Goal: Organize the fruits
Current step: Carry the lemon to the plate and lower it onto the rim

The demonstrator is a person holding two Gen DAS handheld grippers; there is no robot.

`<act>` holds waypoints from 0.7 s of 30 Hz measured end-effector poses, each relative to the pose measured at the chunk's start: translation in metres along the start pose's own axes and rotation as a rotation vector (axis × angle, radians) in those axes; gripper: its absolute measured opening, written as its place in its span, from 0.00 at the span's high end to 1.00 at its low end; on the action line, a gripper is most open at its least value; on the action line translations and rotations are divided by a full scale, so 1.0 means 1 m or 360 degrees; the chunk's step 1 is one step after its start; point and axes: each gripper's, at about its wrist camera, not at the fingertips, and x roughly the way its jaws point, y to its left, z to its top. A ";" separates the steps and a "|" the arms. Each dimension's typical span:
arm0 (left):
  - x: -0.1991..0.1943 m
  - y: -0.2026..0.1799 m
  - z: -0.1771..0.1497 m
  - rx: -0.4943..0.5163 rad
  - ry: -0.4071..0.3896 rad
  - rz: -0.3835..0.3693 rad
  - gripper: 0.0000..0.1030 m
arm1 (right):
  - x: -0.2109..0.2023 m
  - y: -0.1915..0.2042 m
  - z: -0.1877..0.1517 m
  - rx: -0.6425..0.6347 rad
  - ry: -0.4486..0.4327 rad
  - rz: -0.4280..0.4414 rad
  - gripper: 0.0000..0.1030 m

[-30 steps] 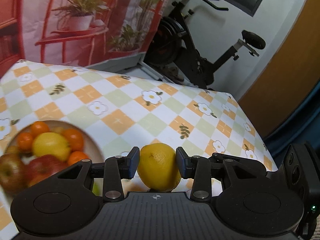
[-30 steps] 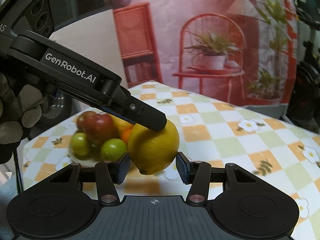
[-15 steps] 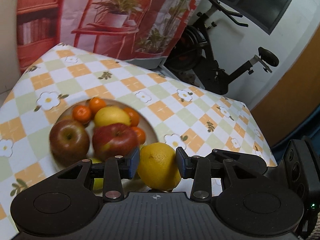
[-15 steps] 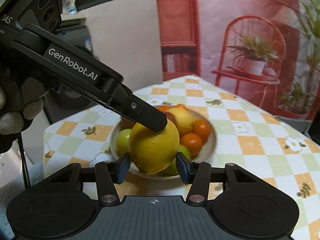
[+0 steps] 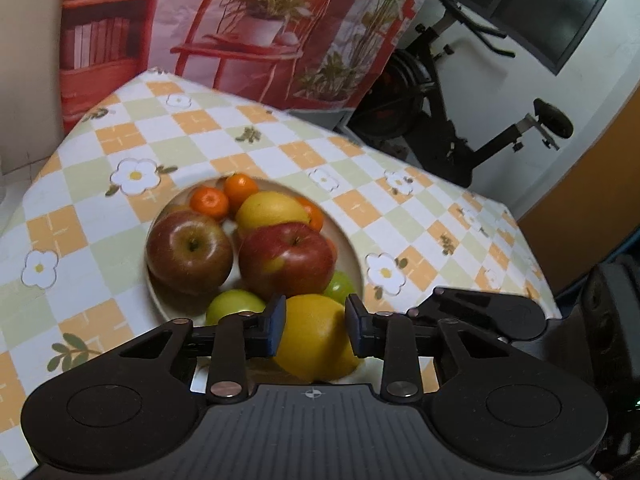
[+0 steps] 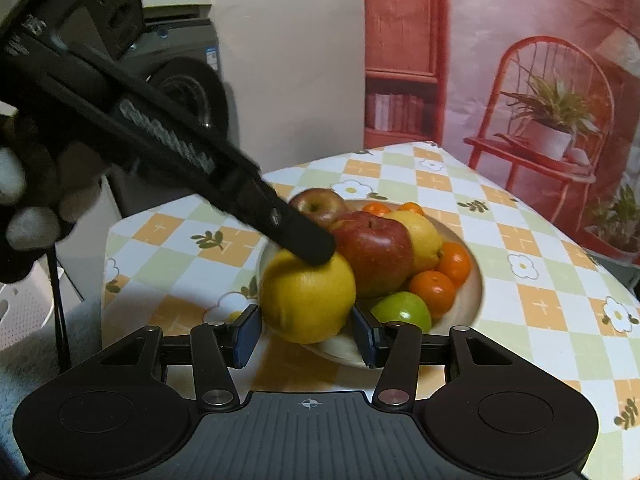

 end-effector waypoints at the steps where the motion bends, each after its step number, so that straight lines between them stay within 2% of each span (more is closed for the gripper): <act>1: 0.000 0.001 0.000 0.0000 -0.0004 0.0002 0.67 | 0.001 0.001 0.001 -0.0006 0.0009 0.0000 0.56; 13: 0.003 0.009 0.001 -0.0036 -0.0009 0.0023 0.68 | 0.005 -0.004 0.000 -0.0014 0.0031 0.0025 0.58; 21: 0.002 0.015 0.000 -0.0051 -0.0004 0.0070 0.68 | 0.000 -0.017 -0.005 0.0075 0.0024 0.0038 0.58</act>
